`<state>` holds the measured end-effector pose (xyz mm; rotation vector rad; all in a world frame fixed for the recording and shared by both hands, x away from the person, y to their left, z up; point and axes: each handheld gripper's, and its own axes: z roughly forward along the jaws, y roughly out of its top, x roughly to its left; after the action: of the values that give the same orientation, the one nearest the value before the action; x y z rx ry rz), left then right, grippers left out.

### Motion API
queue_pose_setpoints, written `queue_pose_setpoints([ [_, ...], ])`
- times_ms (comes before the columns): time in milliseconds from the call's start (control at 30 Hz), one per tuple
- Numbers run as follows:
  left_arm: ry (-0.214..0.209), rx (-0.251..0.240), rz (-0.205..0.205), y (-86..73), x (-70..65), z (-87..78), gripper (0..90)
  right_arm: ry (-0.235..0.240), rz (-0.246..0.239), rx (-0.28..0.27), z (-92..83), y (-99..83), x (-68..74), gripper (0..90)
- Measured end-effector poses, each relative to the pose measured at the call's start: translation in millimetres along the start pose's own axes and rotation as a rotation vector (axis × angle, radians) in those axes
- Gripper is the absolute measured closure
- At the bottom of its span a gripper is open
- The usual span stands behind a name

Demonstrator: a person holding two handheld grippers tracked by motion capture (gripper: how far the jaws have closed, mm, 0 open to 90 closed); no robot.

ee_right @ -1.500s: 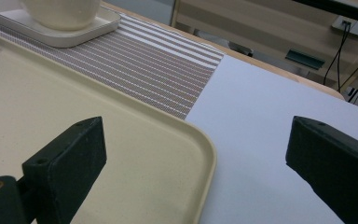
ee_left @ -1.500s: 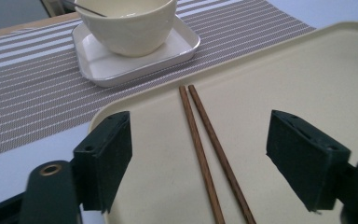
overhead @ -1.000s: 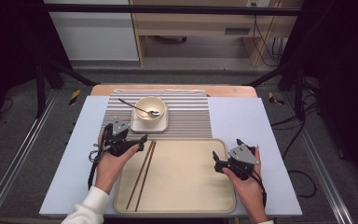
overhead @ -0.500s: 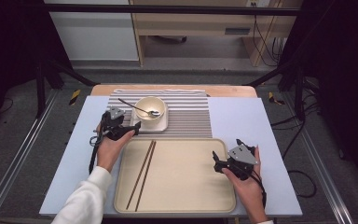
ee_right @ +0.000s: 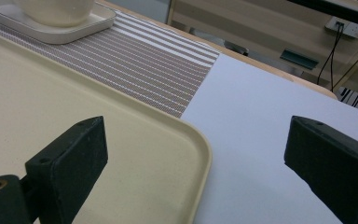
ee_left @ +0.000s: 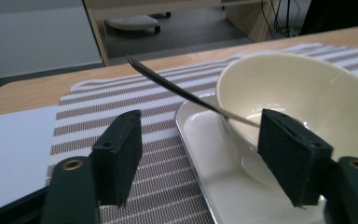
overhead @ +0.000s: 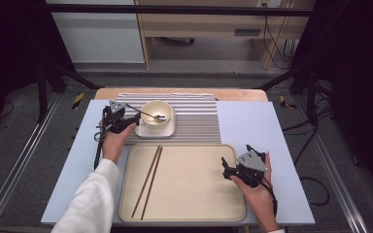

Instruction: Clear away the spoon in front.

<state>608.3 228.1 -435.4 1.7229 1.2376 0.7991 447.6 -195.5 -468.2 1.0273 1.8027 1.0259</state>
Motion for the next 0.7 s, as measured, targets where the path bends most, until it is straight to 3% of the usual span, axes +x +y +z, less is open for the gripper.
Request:
queue_pose_setpoints([
  [133,-0.007,-0.002,0.003,4.8,-0.1,6.6,34.4,0.002,-0.004,0.006,0.4,0.0,1.5,6.1],
  [267,-0.024,-0.006,-0.033,5.1,1.4,13.7,36.7,0.000,-0.006,0.007,0.5,0.0,2.1,6.1],
  [567,-0.027,-0.034,-0.035,9.7,0.7,20.4,43.4,0.000,-0.010,0.011,0.5,-0.1,2.7,6.1],
  [700,-0.037,-0.038,-0.067,9.0,2.4,21.1,49.8,-0.001,-0.011,0.015,0.8,-0.4,2.9,6.1],
])
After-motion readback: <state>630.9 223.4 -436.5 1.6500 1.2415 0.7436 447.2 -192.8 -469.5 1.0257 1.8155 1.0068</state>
